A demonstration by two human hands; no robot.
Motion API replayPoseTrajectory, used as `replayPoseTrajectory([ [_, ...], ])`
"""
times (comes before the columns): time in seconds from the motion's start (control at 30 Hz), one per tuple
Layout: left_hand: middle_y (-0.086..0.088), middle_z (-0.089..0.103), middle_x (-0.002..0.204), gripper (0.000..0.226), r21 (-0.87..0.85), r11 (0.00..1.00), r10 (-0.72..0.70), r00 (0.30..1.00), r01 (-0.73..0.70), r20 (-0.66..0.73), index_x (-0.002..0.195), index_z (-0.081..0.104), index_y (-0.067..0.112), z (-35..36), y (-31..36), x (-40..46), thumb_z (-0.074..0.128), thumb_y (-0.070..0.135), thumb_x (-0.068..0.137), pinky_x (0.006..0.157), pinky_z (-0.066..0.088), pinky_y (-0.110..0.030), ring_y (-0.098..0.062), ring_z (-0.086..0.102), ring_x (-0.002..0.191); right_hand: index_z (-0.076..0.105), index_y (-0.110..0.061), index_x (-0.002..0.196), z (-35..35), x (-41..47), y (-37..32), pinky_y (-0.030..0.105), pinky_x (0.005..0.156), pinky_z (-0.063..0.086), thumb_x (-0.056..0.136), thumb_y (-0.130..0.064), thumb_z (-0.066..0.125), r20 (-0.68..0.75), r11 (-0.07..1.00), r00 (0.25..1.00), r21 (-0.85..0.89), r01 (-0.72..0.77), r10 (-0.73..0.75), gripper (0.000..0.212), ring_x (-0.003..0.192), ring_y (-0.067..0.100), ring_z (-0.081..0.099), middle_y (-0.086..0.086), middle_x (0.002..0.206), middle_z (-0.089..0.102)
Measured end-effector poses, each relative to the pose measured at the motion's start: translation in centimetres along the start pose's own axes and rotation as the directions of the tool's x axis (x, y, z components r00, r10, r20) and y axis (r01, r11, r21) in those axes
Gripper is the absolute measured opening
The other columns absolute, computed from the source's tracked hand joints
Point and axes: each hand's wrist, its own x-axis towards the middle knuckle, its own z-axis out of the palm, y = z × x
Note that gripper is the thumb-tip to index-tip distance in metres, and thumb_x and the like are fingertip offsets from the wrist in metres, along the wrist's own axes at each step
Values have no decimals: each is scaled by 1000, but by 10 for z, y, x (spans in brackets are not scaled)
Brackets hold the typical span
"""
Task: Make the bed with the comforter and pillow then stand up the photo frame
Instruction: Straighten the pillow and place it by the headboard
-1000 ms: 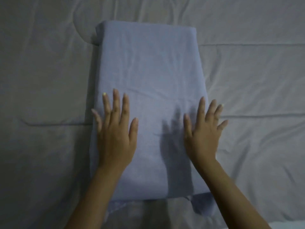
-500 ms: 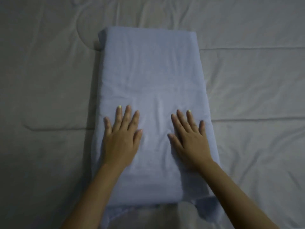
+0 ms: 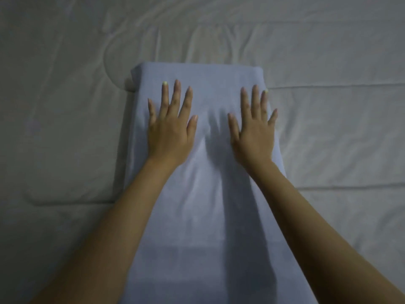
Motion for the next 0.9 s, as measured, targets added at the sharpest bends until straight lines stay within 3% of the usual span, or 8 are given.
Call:
replayPoseTrajectory([
  [0.1, -1, 4, 163, 59, 88, 996, -12, 962, -13, 272, 155, 13, 23, 24, -15, 18, 22, 45, 101, 117, 5, -57, -25, 0, 150, 8, -26, 154, 25, 18, 15, 52, 119, -2, 99, -51, 22, 324, 993, 944, -75, 91, -62, 62, 149, 21, -5, -2, 162, 1],
  [0.17, -3, 4, 163, 59, 67, 998, -39, 968, 23, 250, 155, 13, 22, 20, -17, 41, 23, 46, 102, 117, 4, -57, -26, 0, 150, 12, -24, 154, 25, 45, 14, 53, 118, -1, 99, -51, 24, 292, 999, 957, -50, 20, -5, 62, 149, 22, -2, 0, 162, 4],
  [0.23, -7, 7, 162, 59, -10, 998, -67, 994, 68, 92, 154, 14, 18, 4, -13, 65, 26, 44, 102, 116, 2, -56, -27, 1, 150, 14, -20, 153, 14, 73, 2, 53, 117, 0, 99, -51, 25, 152, 996, 984, -12, -92, 93, 63, 149, 25, -1, 6, 161, 5],
  [0.3, -6, 12, 162, 57, -26, 999, -44, 998, 43, -36, 154, 18, 20, 5, -18, 79, 29, 42, 102, 116, 3, -56, -28, 3, 150, 14, -23, 153, 16, 87, -1, 53, 117, -2, 98, -55, 25, 15, 996, 996, -9, -90, 90, 66, 149, 26, -1, 7, 161, 5],
  [0.43, 2, 6, 163, 58, 33, 998, -52, 982, 46, 182, 154, 16, 29, 46, -48, 78, 27, 48, 100, 119, 3, -50, -22, 1, 150, 9, -36, 152, 44, 89, 12, 55, 118, -4, 92, -67, 22, 285, 996, 959, -83, 37, -11, 69, 149, 24, -6, -3, 162, 1],
  [0.67, 2, 10, 162, 58, 20, 1000, -24, 986, 21, 163, 153, 19, 30, 42, -55, 80, 27, 52, 100, 119, 4, -48, -20, 4, 150, 10, -36, 152, 39, 89, 17, 53, 118, -3, 88, -72, 22, 250, 996, 968, -87, 3, 19, 74, 149, 22, -4, -6, 162, 3],
  [0.83, 0, 20, 160, 72, -50, 998, -42, 990, 49, 134, 150, 31, 22, 32, -56, 21, 17, 58, 90, 117, 9, -51, -23, 12, 149, 10, -31, 152, 20, 23, 22, 55, 118, 4, 84, -77, 27, 242, 994, 966, -71, -79, 94, 84, 149, 18, -4, -6, 162, 3],
  [0.9, -5, 25, 158, 73, -134, 989, -55, 994, 67, 92, 148, 36, 17, 29, -56, -12, 26, 58, 88, 116, 12, -52, -26, 15, 148, 9, -29, 153, 8, -9, 24, 55, 116, 7, 80, -78, 36, 261, 990, 955, -46, -133, 140, 92, 149, 16, -4, -7, 162, 1],
])
